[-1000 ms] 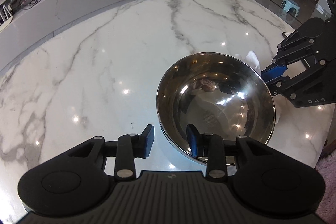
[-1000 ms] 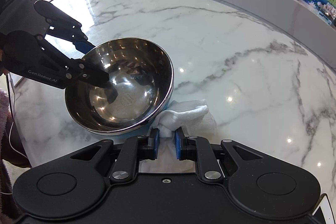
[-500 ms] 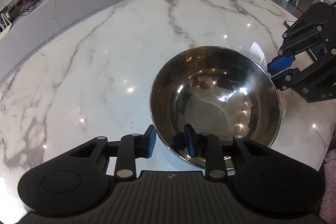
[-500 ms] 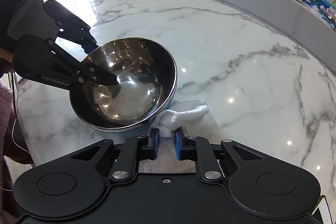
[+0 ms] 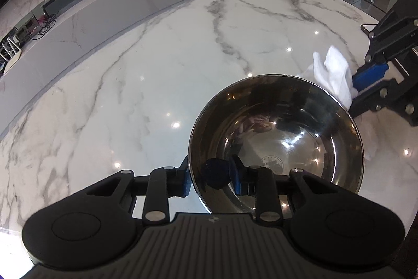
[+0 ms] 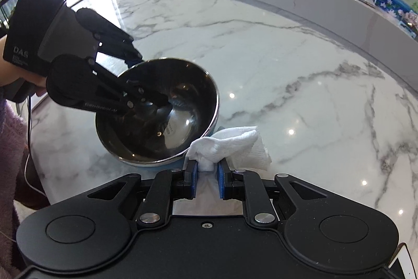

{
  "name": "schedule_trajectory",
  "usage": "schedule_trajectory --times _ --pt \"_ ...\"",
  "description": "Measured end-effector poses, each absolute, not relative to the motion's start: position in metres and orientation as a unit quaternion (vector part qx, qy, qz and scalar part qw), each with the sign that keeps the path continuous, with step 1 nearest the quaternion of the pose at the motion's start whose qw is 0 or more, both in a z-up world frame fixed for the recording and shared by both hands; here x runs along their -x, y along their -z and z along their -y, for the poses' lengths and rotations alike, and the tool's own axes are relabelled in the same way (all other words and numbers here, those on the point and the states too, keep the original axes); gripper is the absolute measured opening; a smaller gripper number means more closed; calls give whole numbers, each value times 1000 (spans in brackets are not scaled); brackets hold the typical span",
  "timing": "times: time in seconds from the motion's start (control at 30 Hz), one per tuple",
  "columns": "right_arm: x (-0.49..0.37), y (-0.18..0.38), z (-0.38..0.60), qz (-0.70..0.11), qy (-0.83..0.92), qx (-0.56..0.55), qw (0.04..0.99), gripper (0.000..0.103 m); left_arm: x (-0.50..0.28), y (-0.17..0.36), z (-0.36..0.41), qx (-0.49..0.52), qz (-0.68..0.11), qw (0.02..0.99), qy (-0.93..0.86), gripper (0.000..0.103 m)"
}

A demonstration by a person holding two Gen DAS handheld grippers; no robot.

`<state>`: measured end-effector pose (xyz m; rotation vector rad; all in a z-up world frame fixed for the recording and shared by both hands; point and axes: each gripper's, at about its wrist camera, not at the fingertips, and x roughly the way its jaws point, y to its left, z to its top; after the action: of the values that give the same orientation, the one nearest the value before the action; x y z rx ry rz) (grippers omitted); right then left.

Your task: Clean bowl

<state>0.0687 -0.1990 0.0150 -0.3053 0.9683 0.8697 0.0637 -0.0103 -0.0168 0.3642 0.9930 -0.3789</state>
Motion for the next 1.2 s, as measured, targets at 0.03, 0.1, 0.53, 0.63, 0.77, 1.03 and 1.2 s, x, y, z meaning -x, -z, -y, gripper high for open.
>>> schedule_trajectory --times 0.03,0.1,0.53,0.63,0.77,1.03,1.2 --pt "-70 -18 202 -443 -402 133 790 14 -64 17 11 -174 -470 847 179 27" --pt "-72 -21 205 -435 -400 124 797 14 -64 16 12 -177 -468 847 178 27" --pt "-69 3 189 -466 -405 155 772 14 -66 14 14 -181 -465 848 178 28" --pt "-66 9 183 -471 -405 168 765 14 -67 14 14 -182 -464 848 180 28" --pt "-68 10 184 -476 -402 163 765 14 -66 14 12 -179 -468 846 181 28" --pt "-69 10 186 -477 -402 163 764 14 -63 14 8 -151 -493 839 174 33" --pt "-69 9 186 -478 -401 165 764 14 -60 14 6 -146 -497 837 174 32"
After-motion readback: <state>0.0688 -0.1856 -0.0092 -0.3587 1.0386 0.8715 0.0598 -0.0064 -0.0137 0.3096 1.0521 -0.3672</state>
